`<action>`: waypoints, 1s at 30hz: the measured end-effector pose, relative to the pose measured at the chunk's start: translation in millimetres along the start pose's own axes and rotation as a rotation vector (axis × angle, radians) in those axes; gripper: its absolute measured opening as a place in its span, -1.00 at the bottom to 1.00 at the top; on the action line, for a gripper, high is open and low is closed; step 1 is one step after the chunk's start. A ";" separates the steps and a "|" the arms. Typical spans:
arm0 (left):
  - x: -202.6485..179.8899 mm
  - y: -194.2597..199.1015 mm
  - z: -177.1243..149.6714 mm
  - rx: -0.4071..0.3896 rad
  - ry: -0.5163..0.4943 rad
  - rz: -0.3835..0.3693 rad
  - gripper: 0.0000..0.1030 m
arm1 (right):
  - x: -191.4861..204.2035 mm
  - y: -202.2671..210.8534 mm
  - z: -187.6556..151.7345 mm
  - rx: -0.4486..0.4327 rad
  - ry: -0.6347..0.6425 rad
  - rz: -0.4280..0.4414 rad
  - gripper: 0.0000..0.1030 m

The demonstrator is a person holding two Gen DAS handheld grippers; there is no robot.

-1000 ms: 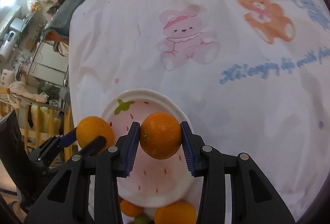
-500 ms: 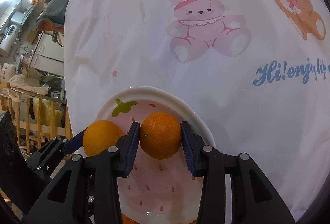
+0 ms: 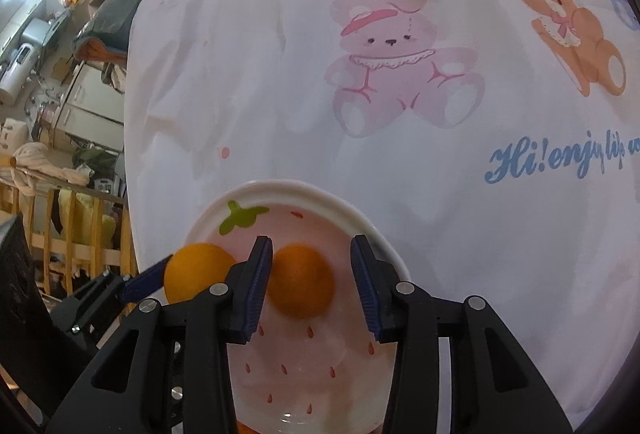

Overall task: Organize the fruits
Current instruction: 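Lower both oranges onto the pink plate and open both tools, then withdraw both tools and move the right tool to the large orange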

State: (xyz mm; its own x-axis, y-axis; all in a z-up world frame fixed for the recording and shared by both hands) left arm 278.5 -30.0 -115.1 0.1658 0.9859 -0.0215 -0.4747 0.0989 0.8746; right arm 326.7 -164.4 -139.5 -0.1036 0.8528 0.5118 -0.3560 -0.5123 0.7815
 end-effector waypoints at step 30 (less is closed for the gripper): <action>12.5 84.8 -1.1 -0.214 0.118 -0.009 0.50 | 9.0 93.6 0.1 -0.232 0.026 -0.083 0.84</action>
State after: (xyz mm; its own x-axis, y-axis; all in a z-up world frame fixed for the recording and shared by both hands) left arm 239.3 -9.1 -41.7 0.0750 0.9925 -0.0963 -0.6478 0.1219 0.7520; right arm 292.5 -204.6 -61.7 -0.0882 0.8947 0.4378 -0.5675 -0.4064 0.7161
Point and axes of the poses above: each gripper's, at about its wrist camera, not at the fingertips, and y roughly against the way its jaws point, x to its left, z to its top, the point moved 2 cm from there along -y, roughly the way its jaws point, and after that the axes turned 10 degrees about -x, right-handed, at the moved point
